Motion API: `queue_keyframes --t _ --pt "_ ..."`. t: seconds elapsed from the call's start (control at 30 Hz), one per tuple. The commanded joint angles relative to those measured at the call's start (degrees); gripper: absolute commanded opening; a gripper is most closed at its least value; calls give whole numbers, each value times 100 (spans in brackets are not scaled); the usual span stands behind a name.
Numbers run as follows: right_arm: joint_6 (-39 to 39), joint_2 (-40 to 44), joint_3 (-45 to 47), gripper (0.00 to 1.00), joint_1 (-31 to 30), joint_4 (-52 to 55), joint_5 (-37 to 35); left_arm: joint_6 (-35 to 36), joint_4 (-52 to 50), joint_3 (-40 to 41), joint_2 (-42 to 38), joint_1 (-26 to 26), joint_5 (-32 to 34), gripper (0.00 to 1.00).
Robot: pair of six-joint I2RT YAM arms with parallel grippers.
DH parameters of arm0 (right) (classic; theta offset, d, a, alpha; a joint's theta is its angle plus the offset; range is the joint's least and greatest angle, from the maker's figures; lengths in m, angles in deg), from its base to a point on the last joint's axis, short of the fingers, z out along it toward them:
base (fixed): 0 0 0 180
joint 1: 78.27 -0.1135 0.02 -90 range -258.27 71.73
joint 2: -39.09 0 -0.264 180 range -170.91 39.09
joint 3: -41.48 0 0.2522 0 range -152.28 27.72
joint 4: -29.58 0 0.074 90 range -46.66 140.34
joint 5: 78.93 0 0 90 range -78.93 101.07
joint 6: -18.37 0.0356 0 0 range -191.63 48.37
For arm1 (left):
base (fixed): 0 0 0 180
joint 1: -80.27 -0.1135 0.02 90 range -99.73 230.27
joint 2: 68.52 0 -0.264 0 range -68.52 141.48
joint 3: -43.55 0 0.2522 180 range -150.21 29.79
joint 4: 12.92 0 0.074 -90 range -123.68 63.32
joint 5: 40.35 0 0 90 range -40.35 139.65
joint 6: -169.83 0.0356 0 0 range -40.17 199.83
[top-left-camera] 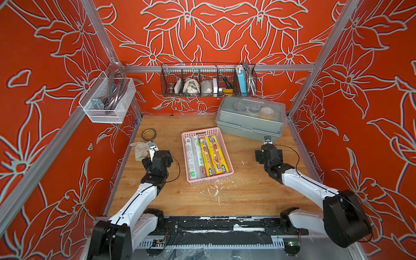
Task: Put the plastic wrap into the basket
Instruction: Reset both arms
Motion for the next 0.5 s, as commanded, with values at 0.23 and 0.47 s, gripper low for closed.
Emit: queue_keyframes --t 0.23,0.47 --pt "-700 -30 337 92 960 -1561 705 208 1790 407 1155 -608 -526 98" --pt "-721 -72 1081 89 1183 -2471 517 245 2665 814 1158 -603 -1454 98"
